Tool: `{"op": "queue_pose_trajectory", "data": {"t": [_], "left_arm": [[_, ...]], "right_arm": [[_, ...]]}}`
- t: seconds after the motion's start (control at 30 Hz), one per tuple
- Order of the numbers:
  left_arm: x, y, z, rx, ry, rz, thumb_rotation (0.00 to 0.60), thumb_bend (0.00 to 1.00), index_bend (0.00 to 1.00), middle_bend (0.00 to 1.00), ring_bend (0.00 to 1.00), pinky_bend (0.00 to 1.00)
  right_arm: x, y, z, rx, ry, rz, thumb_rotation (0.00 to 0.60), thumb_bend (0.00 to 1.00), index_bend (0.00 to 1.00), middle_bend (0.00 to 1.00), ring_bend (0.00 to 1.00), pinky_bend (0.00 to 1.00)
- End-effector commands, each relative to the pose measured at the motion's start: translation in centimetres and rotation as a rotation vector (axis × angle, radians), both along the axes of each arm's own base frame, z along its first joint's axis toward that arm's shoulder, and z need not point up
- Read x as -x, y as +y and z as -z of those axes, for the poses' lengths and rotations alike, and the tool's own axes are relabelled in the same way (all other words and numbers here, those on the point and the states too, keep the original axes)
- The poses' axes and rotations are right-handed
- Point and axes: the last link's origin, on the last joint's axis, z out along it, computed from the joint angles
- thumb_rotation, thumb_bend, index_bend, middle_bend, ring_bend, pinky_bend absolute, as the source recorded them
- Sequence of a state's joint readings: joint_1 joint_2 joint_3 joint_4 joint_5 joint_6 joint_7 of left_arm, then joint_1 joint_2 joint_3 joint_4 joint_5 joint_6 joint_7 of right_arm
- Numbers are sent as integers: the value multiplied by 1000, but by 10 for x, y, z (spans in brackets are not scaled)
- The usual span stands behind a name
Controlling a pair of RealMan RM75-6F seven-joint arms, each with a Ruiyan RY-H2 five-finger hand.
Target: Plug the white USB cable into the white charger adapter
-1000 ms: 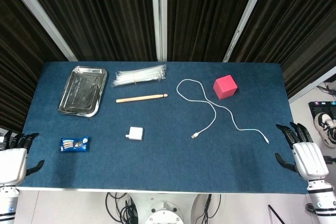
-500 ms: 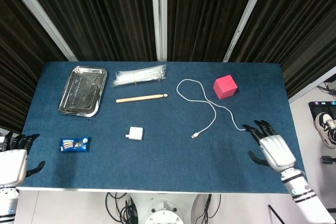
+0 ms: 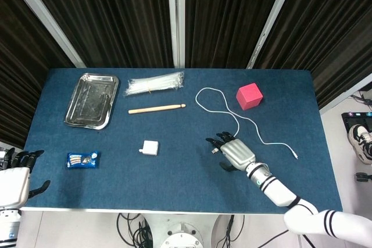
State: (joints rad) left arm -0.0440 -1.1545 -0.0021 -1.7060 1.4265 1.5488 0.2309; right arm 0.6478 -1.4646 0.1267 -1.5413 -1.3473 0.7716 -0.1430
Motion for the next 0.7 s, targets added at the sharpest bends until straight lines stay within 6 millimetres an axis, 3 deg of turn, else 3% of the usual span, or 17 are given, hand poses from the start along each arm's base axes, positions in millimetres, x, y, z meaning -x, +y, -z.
{"op": "queue_pose_trajectory", "data": {"t": [0.03,0.2,0.4,0.7], "left_arm": [[1,0,-1,-3,-1,0,600,158,217,258,153,0],[2,0,0,-1,-6,-1,600,158,217,258,153,0],[3,1,1,5,-11,-6,600,158,217,258,153,0],[1,4,5,16,-15,3,600,158,217,257,153,0]], "right_arm": [[-3,-4,7,-4,12,-6,600,336,53,240,33,0],[1,-2,6,-3,26,-4,600,339,53,246,33,0],[18,11,-6,-4,63,15,600,340,53,273,33,0],[52,47,-39,19,90,41,600,343,53,321,33,0]]}}
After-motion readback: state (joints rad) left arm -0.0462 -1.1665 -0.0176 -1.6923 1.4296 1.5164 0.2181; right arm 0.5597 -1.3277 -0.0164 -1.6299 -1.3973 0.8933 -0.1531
